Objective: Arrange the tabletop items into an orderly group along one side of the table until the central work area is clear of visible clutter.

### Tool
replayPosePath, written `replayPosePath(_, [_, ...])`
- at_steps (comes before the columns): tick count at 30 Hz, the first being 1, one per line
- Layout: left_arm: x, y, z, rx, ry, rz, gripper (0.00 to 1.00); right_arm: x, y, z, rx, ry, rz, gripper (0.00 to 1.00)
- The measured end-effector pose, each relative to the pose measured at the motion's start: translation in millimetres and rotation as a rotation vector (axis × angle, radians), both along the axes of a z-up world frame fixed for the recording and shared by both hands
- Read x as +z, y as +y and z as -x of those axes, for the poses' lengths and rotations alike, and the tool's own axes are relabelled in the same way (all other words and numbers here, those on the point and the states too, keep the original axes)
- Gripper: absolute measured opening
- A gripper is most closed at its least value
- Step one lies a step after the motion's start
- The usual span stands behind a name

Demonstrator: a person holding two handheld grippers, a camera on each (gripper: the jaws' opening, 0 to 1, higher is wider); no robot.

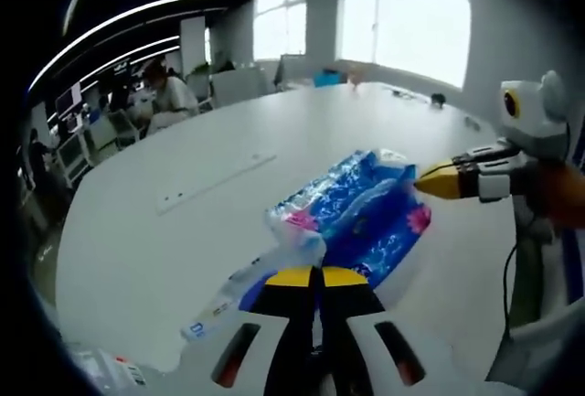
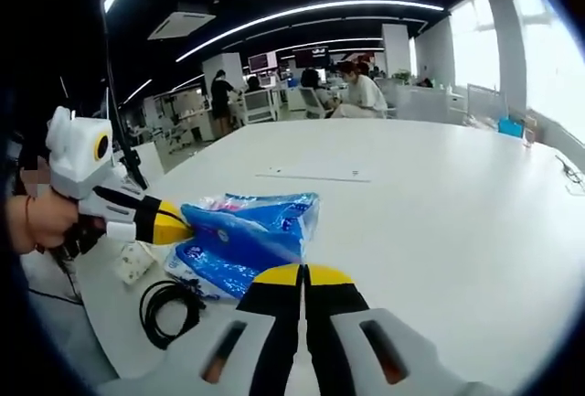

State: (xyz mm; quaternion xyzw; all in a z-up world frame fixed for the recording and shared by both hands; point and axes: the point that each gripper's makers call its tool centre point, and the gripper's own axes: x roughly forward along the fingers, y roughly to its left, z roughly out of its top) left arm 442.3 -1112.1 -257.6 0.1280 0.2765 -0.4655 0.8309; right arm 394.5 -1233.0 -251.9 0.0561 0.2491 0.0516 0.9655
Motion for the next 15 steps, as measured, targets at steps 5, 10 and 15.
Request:
replayPosePath(5, [11.4, -17.3, 3.3, -0.018, -0.016, 0.008, 0.00, 8.5, -15.7, 6.8, -0.025, -0.011, -0.004, 0.00])
replayPosePath(10, [19.0, -32.8, 9.1, -0.031, -0.014, 0.025, 0.00, 18.9, -32.8, 12.2, -0.043, -0.025, 0.005, 0.00])
replayPosePath(15, [21.9, -48.1, 15.6, -0.042, -0.006, 0.040, 0.00, 26.1, -47.0, 18.1, -0.054, -0.034, 0.022, 0.00])
